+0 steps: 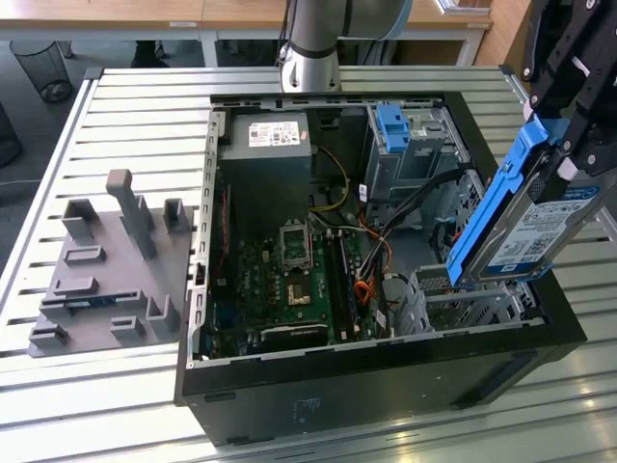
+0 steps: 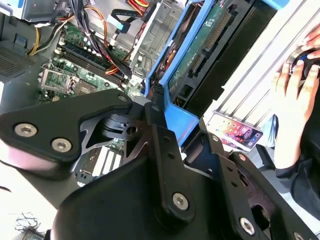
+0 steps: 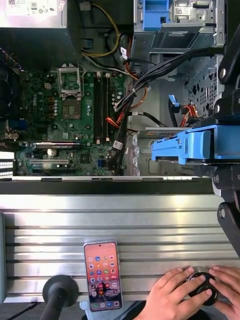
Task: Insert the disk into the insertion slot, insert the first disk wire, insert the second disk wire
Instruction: 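Insert the disk into the insertion slot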
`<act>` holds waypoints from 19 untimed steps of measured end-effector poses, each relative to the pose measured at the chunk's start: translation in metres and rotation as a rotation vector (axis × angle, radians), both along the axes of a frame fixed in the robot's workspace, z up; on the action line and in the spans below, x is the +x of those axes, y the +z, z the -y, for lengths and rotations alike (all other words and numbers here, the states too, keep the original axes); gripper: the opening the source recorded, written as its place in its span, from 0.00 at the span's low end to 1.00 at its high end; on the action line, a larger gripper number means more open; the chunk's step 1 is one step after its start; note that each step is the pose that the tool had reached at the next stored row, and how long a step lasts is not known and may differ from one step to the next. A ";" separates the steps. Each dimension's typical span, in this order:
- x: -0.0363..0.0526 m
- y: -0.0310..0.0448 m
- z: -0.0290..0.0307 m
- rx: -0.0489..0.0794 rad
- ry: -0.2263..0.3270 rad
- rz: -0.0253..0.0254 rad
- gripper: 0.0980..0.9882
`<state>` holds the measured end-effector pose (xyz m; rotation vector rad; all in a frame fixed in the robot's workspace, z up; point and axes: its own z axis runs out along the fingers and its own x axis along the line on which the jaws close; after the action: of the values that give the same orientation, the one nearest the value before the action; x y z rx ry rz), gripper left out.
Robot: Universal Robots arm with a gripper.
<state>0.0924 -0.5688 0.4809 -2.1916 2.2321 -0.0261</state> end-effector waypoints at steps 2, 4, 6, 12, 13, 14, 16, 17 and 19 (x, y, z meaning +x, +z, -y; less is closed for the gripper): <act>-0.0006 -0.0024 -0.0011 0.000 0.000 0.0001 0.30; -0.0020 -0.0051 -0.0016 0.000 0.000 0.0011 0.30; -0.0037 -0.0073 -0.0020 0.000 0.000 0.0026 0.30; -0.0068 -0.0117 -0.0049 0.000 0.001 0.0047 0.30; -0.0069 -0.0126 -0.0050 0.000 0.001 0.0048 0.30; -0.0069 -0.0135 -0.0051 0.000 0.001 0.0048 0.30; -0.0076 -0.0152 -0.0053 0.000 0.001 0.0054 0.30; -0.0077 -0.0160 -0.0054 0.000 0.001 0.0056 0.30; -0.0085 -0.0174 -0.0063 0.000 0.001 0.0059 0.30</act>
<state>0.0839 -0.5625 0.4635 -2.1898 2.2280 -0.0325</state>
